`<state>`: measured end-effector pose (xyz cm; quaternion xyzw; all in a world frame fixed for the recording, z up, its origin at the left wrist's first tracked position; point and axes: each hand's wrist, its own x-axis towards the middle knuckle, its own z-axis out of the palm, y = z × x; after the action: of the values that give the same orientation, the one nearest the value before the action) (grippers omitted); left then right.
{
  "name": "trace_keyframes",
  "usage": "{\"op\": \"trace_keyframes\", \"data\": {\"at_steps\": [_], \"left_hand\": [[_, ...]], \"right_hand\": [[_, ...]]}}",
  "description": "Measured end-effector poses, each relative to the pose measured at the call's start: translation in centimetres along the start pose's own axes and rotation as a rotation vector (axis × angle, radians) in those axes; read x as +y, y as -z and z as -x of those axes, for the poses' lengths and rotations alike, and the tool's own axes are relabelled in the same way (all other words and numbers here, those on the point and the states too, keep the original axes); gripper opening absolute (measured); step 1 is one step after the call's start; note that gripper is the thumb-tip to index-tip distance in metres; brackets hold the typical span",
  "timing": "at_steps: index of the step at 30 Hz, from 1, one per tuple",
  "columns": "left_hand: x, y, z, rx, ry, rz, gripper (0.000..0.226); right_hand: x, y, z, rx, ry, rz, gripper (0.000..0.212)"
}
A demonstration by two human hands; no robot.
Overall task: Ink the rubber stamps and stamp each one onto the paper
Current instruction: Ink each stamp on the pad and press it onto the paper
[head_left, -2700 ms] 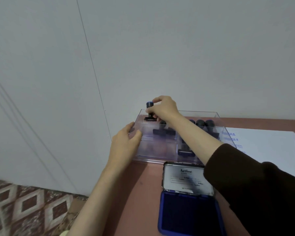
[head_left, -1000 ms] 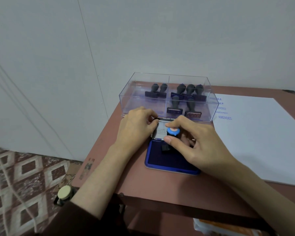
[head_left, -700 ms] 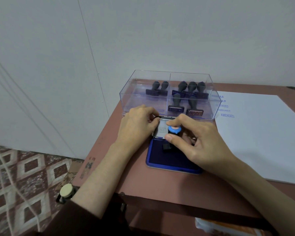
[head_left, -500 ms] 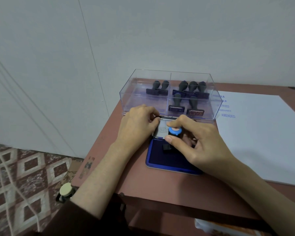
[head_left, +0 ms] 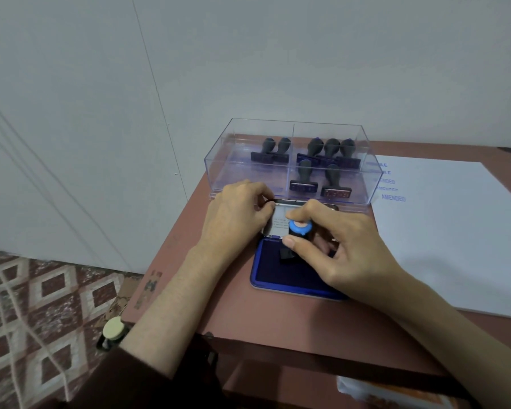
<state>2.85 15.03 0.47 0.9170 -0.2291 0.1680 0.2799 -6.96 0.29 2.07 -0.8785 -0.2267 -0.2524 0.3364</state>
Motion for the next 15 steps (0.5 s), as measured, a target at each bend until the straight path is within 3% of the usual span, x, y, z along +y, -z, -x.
{"op": "trace_keyframes", "data": {"at_steps": [6, 8, 12, 15], "left_hand": [[0.1, 0.1, 0.0, -0.013, 0.018, 0.001, 0.013], [0.2, 0.3, -0.1, -0.032, 0.017, -0.021, 0.014], [0.7, 0.6, -0.1, -0.053, 0.019, -0.102, 0.014], [1.6, 0.7, 0.0, -0.011, -0.007, -0.145, 0.017]], "right_hand": [[0.2, -0.1, 0.2, -0.022, 0.020, 0.008, 0.011], [0.4, -0.1, 0.2, -0.016, -0.093, -0.059, 0.011], [1.0, 0.9, -0.2, 0.099, -0.440, -0.521, 0.009], [2.2, 3.1, -0.3, 0.204, -0.553, -0.677, 0.006]]}}
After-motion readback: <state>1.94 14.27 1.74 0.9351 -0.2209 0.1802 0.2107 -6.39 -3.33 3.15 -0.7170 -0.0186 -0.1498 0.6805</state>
